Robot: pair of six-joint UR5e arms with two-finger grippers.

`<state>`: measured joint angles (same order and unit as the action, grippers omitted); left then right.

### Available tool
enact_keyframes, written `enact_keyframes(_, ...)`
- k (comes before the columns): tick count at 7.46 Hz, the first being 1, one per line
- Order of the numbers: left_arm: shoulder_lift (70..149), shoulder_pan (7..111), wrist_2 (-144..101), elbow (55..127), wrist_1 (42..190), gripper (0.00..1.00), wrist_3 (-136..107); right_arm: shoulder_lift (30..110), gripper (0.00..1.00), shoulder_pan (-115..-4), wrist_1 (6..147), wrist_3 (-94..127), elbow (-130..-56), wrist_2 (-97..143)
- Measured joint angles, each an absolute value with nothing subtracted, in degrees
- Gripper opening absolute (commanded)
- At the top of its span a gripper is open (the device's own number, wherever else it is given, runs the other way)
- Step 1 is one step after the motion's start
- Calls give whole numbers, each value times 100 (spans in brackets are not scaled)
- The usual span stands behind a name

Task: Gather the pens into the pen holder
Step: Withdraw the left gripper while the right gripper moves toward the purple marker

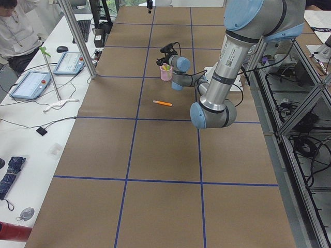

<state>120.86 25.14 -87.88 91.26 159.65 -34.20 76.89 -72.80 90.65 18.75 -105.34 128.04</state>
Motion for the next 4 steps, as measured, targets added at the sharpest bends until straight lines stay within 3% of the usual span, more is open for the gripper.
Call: enact_keyframes(4, 11524, 3332, -10094, 11512, 11358, 99, -3430, 7691, 100, -6508, 8099, 3843, -10734, 12616)
